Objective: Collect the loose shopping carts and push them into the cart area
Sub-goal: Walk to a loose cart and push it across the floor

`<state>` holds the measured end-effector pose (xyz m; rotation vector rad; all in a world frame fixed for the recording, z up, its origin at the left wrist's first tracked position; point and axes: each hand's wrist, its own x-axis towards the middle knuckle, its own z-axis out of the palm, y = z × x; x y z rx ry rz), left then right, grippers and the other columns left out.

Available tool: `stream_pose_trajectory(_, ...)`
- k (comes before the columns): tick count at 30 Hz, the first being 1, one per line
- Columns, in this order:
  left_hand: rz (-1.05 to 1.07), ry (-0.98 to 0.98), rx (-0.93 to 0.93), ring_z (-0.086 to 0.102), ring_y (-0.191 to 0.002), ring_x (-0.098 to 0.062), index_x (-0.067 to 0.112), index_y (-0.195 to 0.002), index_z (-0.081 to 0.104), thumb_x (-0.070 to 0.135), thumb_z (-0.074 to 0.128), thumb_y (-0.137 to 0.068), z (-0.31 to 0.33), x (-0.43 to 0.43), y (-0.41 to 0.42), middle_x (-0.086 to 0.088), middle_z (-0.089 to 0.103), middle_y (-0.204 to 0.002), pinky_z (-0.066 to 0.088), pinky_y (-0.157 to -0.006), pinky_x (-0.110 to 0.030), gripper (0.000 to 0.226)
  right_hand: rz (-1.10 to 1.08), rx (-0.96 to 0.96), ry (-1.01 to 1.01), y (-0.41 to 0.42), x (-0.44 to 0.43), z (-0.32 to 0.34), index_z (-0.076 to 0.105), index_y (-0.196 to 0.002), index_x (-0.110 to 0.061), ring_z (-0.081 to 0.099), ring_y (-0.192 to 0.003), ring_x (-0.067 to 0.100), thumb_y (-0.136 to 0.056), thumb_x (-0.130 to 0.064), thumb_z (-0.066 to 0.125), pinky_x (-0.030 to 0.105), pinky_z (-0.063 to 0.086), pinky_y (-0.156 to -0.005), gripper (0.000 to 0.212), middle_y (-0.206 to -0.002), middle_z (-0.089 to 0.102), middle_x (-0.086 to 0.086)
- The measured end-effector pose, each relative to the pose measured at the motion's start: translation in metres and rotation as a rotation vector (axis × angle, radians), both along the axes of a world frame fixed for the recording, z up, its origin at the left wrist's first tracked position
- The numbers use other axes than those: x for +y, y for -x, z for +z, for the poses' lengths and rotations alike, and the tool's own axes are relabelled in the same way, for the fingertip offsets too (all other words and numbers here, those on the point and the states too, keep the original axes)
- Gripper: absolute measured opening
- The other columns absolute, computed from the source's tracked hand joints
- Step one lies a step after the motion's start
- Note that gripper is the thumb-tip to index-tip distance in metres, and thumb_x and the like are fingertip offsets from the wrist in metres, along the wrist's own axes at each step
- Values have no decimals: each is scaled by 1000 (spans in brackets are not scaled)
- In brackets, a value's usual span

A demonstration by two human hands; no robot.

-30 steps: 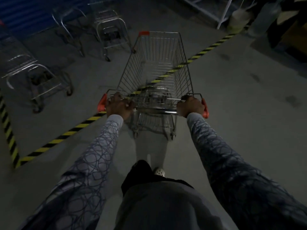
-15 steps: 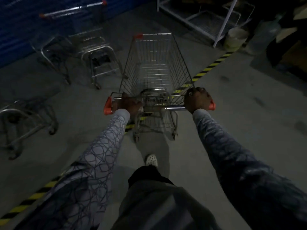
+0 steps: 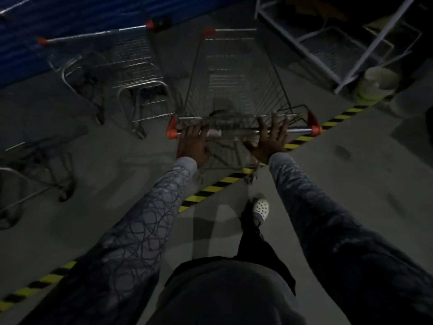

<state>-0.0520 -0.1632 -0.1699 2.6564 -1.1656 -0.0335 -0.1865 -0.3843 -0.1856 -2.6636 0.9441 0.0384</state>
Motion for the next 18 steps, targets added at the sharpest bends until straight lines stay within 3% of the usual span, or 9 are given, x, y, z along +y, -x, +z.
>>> stream_pose_trajectory(6,72,-30,-13,48,-127,-35,11,-143,50,24,66,-70,7,-132,-52,-16,55,-135,19,-112,-39,76,87,63,-51,-86,-159,23,14,-159,-38,-18,-151,41,-87,-67,58,60,10,-120,88,-168,-12,5)
stream_pose_trajectory(10,124,-30,24,35,-142,-37,15,-157,31,13,69,-71,13,-193,-75,-18,42,-151,15,-122,-45,95,100,-26,-24,-124,-220,25,11,-161,-32,-9,-154,36,-91,-58,56,62,15,-118,87,-169,-9,7)
stream_pose_trajectory(14,221,-62,-23,12,-153,-37,14,-161,18,20,71,-74,6,-257,-105,-16,18,-165,-16,-122,-43,102,67,-70,-35,-141,-261,24,7,-161,-32,-9,-154,34,-89,-53,60,59,21,-116,92,-168,-11,7)
stream_pose_trajectory(18,438,-55,36,7,-152,-41,2,-157,18,27,70,-69,9,-354,-123,-24,12,-164,0,-124,-53,105,-12,8,-158,-145,-324,9,13,-159,-34,-8,-154,35,-87,-49,68,61,30,-111,92,-167,-15,8)
